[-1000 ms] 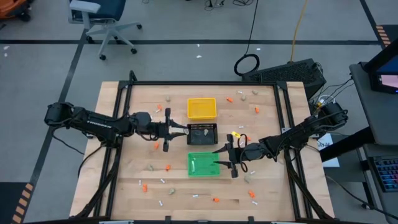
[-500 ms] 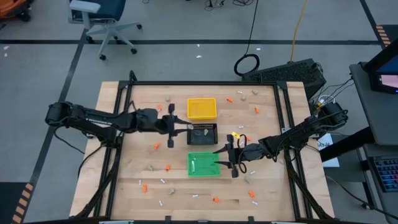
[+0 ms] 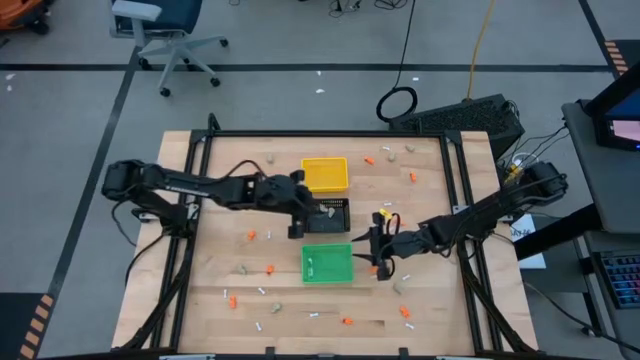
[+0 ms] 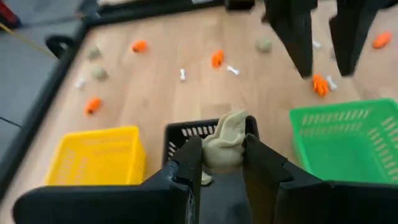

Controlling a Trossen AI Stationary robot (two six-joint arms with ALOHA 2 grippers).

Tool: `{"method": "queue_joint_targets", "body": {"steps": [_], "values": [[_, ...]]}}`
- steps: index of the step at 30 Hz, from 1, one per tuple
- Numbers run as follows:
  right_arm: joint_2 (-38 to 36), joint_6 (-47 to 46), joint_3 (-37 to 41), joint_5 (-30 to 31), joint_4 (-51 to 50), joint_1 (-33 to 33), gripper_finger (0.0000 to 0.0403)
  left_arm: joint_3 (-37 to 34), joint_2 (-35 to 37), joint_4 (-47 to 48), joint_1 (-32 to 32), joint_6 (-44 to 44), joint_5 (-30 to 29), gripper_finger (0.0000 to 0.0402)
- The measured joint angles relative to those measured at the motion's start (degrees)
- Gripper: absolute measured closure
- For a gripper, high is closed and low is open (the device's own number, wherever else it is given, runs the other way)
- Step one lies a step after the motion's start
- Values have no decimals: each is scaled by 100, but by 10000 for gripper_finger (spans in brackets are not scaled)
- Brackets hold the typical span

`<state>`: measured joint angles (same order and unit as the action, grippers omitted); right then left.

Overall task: Sort Halloween decoration
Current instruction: Put the gray skull toy into the black basket

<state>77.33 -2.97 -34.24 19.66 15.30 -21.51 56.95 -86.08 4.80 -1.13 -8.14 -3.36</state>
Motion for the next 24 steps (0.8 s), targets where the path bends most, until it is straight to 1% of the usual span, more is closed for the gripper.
{"method": "queue_joint_targets", "body": {"steps": [4, 8, 12, 17, 24], "values": [[-513, -300, 0, -1, -875, -25, 234, 379, -439, 451, -64, 41, 27, 320], [-864, -493, -2, -6, -1440, -72, 234, 613, -818, 783, -157, 187, 86, 320], [-970, -618, -2, -12, -1757, -126, 234, 694, -1071, 890, -196, 270, 314, 320], [-969, -797, -2, -8, -1999, -154, 234, 702, -1186, 928, -190, 755, 313, 320], [-969, -836, -2, -2, -2079, -154, 234, 700, -1262, 1116, -192, 756, 313, 320]]}}
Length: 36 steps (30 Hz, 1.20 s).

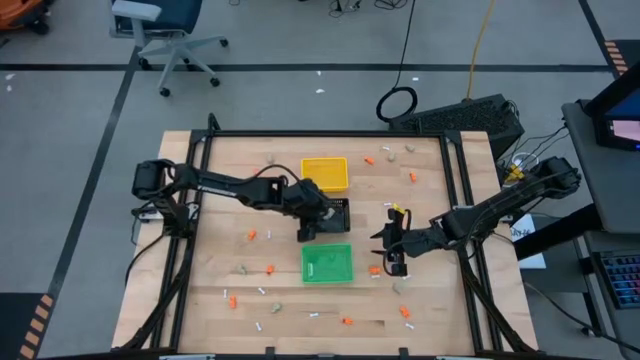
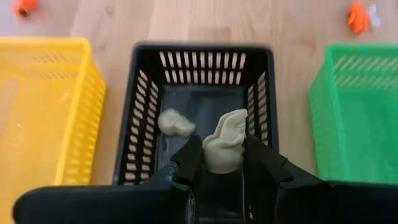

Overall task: Sort Halloween decoration
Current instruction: Put the gray skull toy into the black basket, then put the orange skeleton toy into the green basket

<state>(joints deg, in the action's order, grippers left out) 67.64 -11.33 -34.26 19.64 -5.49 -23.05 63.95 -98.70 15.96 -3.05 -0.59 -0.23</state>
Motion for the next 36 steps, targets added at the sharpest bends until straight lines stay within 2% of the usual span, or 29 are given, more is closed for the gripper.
{"method": "queue_joint_targets", "body": {"steps": [9, 18, 21, 28, 36], "values": [[2, -8, 0, 2, 49, 0, 234, -1, -230, 79, -35, -120, 83, 315], [2, -19, 0, 2, 48, 0, 234, -1, -227, 88, -33, -74, -4, 218], [2, -20, -1, 2, 48, 0, 234, -1, -227, 89, -32, -72, -5, 198], [2, -22, 0, 2, 35, 0, 234, -1, -119, 183, -20, 42, -4, 190], [4, -99, -7, 2, -23, 0, 234, -1, 477, 827, 114, 346, -15, 190]]}}
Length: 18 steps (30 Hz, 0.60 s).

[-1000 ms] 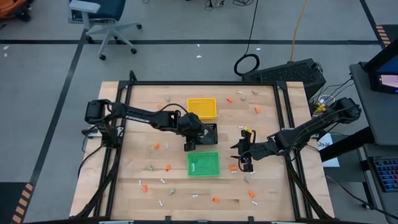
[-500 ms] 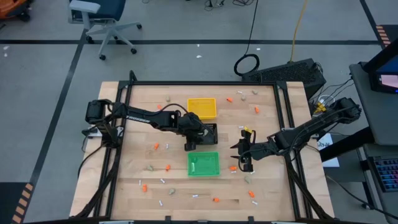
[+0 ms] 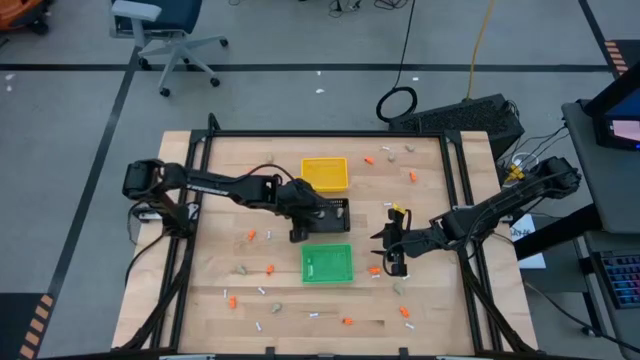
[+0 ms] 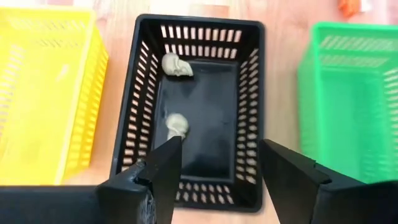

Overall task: Sort Halloween decoration
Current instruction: Put the orange skeleton toy into the green basket

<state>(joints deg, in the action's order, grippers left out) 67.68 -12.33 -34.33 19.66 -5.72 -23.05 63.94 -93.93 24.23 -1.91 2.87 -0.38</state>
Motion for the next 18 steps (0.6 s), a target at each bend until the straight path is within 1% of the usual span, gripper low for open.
{"method": "queue_joint_targets", "body": {"steps": [3, 6, 12, 15, 18], "values": [[0, -49, 0, 1, -55, 0, 234, 0, 212, 381, 149, 244, -143, 190], [0, -52, 23, 2, -27, 0, 234, 0, 398, 820, 356, 630, -498, 190], [2, -105, 223, 15, 123, 0, 234, 0, 529, 2186, 833, 2043, -1420, 190], [2, -195, 282, 20, 123, 0, 234, -15, 516, 2889, 1088, 2727, -1705, 190], [2, -202, 333, 18, 122, 0, 234, -125, 520, 3053, 1325, 3261, -1823, 190]]}}
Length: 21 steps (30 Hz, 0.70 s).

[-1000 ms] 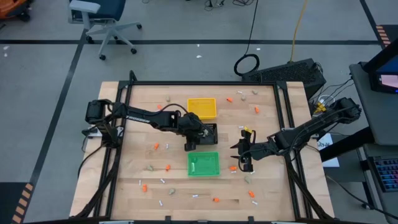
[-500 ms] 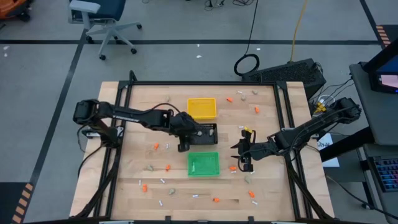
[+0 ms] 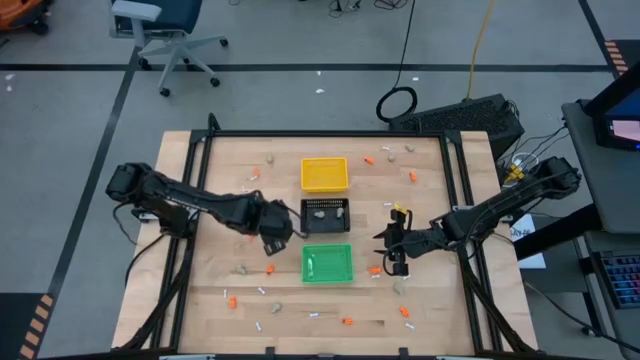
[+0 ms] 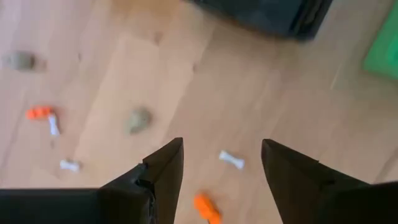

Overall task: Sort Halloween decoration
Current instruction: Put the orange skeleton toy into the green basket

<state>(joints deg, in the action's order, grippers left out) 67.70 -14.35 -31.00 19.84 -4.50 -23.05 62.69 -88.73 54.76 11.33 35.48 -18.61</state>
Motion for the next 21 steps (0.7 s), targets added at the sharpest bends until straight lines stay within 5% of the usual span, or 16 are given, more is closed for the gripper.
{"method": "queue_joint_targets", "body": {"steps": [16, 21], "values": [[-2, 91, 255, -13, 438, 0, 234, -961, 68, 608, 946, 2971, 238, 190], [-4, 131, 255, -13, 486, 0, 234, -1117, 70, 562, 916, 3165, 474, 190]]}}
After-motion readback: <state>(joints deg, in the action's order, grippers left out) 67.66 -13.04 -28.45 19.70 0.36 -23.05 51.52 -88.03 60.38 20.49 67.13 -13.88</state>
